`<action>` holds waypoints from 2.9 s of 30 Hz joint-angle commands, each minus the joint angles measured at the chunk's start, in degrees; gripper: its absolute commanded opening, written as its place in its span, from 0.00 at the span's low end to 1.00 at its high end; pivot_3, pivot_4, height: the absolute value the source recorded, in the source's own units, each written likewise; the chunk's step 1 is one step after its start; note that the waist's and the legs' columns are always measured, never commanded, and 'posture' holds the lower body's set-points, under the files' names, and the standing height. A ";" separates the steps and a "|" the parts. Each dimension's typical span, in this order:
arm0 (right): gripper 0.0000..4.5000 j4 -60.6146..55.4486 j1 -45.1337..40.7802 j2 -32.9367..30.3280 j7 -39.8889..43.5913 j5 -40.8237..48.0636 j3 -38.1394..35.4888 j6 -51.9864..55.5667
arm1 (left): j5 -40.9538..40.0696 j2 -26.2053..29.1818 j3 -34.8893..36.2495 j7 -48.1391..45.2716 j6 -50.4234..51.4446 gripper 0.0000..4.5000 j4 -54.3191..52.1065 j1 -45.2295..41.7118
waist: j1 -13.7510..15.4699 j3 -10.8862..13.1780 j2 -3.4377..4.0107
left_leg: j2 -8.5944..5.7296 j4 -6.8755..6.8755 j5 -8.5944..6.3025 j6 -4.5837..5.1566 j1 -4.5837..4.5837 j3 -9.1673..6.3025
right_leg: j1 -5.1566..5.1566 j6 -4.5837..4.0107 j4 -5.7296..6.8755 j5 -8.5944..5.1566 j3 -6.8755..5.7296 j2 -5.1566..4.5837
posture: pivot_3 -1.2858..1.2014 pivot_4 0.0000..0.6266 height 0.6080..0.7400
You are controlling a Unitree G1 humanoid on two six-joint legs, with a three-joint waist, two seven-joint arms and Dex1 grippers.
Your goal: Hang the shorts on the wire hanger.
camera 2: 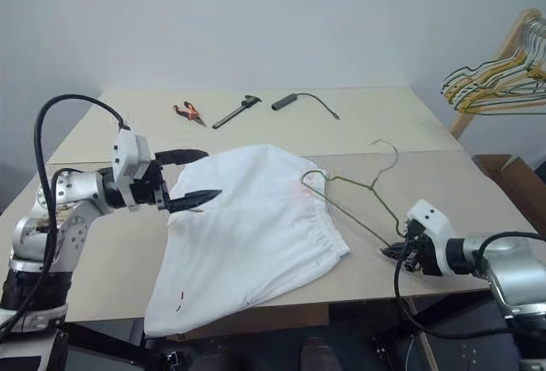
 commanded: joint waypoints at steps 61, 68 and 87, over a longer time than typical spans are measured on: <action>0.00 37.42 -38.03 6.54 17.18 4.58 22.30 18.02 | -5.41 5.10 0.79 4.79 5.18 0.99 -12.76 5.95 | 1.71 -0.25 0.31 | 0.02 -0.10 -0.01 0.01 -0.14 -0.04 | -0.11 -0.01 -0.19 0.00 0.05 0.15 | 0.55 0.00 1.00; 0.00 16.92 -29.12 -1.63 21.06 10.49 23.61 26.33 | -5.62 5.05 1.62 4.97 4.89 0.99 -14.00 8.04 | 3.03 -0.25 0.32 | 0.08 -0.12 -0.07 0.03 -0.18 -0.05 | -0.18 -0.05 -0.21 -0.06 -0.02 0.15 | 0.54 0.00 1.00; 0.00 43.84 -41.81 8.95 16.53 0.94 24.43 17.94 | -4.67 4.44 -0.16 4.91 4.16 0.99 -12.87 6.57 | 2.78 -0.28 0.37 | 0.09 -0.12 -0.07 0.01 -0.27 -0.03 | -0.17 -0.07 -0.40 -0.06 -0.03 0.17 | 0.54 0.00 1.00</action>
